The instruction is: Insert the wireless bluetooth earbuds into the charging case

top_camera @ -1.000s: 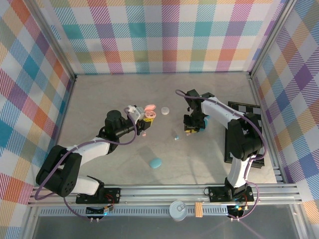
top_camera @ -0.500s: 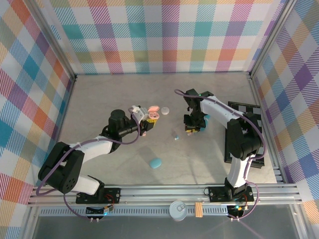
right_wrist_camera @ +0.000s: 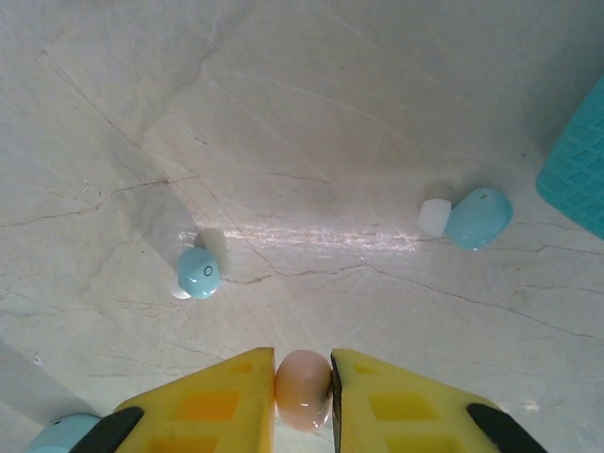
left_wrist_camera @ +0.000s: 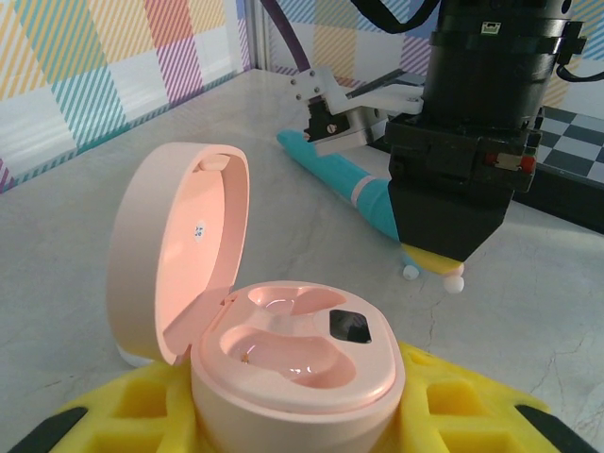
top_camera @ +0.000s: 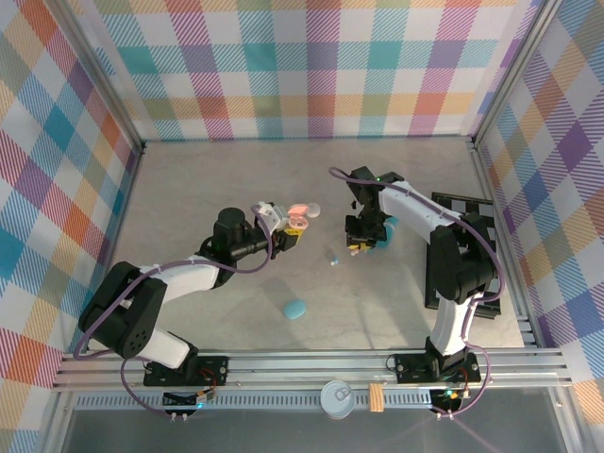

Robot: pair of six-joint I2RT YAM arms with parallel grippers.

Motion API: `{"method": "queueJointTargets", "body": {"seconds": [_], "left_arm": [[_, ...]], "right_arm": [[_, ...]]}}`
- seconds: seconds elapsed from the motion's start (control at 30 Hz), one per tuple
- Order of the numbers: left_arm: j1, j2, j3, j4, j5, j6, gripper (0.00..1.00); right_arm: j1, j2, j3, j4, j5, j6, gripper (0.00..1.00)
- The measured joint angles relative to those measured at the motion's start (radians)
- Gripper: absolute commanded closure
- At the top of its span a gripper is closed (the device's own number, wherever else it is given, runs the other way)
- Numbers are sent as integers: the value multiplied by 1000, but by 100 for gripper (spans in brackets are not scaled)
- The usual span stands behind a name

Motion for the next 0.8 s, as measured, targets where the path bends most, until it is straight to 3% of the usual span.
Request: {"method": "queueJointTargets", "body": {"seconds": [0.8], "left_arm": [[0,11,2,-3,-19,18,73]], "right_arm": [[32,69,12,11,21,-27,78]]}}
